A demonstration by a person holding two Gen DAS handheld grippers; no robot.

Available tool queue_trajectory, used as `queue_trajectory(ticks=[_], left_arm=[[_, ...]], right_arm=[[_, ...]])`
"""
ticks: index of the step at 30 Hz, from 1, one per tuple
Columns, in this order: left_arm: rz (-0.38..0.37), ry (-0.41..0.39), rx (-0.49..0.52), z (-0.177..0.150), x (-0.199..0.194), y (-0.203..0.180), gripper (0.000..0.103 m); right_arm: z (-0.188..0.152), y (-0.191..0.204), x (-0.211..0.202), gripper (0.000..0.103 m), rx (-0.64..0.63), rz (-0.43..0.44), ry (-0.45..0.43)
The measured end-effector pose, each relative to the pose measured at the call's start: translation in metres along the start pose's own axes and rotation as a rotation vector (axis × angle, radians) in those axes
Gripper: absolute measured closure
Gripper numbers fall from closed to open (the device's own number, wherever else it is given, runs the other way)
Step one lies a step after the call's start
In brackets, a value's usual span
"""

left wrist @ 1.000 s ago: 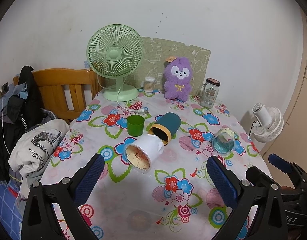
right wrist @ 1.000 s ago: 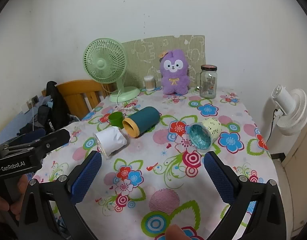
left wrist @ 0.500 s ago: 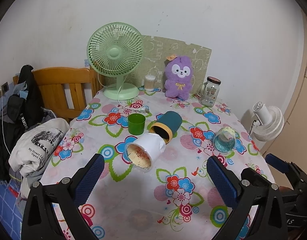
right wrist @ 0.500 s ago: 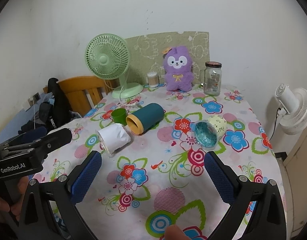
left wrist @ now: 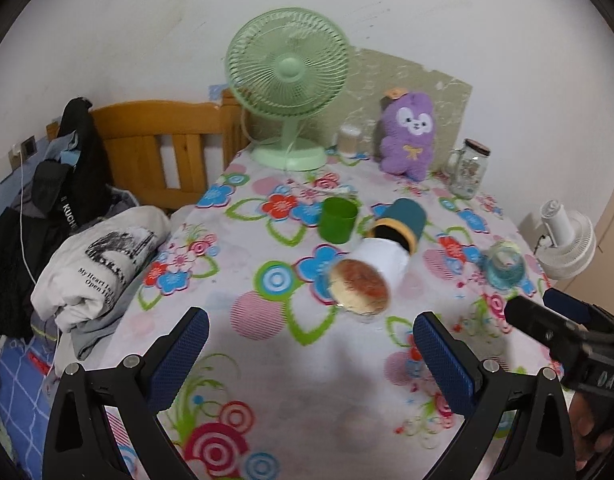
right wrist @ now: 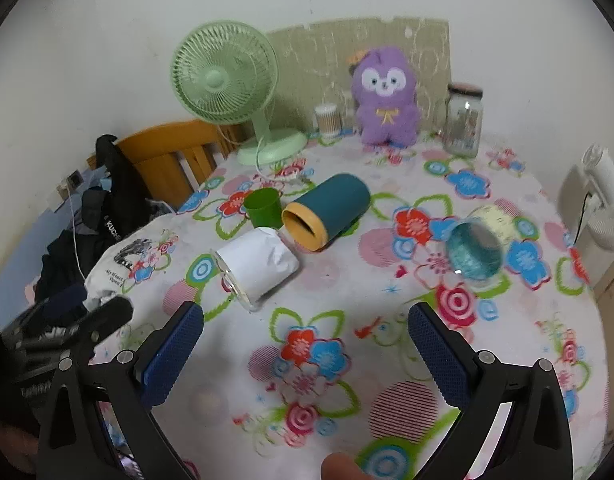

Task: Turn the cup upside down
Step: 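Reach the right gripper to the white paper cup and close on it, then lift the white cup with the right gripper and turn its rim downward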

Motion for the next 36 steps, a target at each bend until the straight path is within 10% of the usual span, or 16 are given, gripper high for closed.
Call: queue_trajectory(ticks=[27, 36], left_arm=[[-0.007, 0.072, 0.12, 0.004, 0.051, 0.017, 0.0], [-0.024, 0.068, 0.105, 0.002, 0.045, 0.012, 0.0]], right_arm=[[0.016, 0.037, 0.145, 0.001, 0.321, -0.037, 0.326], [0.018, 0.052, 0.165, 0.017, 0.354, 0.026, 0.385]])
Point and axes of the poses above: each gripper's, at about its wrist camera, not at the fingertips, and x roughly the way its jaws point, y to its left, z to its top, the point moved 6 cm from there along x, roughly the way its jaws point, and after that the axes turned 14 degrees about x, right-handed, at the moved point
